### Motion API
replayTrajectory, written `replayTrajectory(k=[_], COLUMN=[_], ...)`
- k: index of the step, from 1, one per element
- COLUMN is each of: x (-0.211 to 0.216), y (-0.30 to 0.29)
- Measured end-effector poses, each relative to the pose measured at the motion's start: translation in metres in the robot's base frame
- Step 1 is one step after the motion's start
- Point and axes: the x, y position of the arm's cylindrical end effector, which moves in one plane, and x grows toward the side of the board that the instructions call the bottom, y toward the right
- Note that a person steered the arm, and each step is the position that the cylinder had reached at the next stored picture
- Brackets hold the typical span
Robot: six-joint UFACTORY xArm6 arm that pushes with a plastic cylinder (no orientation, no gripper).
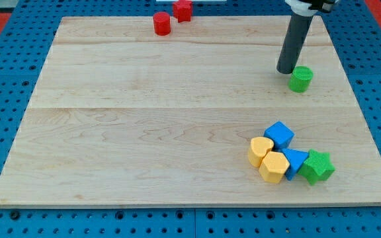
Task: Place the green circle at the top right side of the blue cube
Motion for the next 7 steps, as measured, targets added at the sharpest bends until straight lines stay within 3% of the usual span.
replayTrajectory(k=[1, 3, 6, 7], x=[-0.017, 0.065, 0.135, 0.106], y=[0.023, 0.019, 0.016, 0.053])
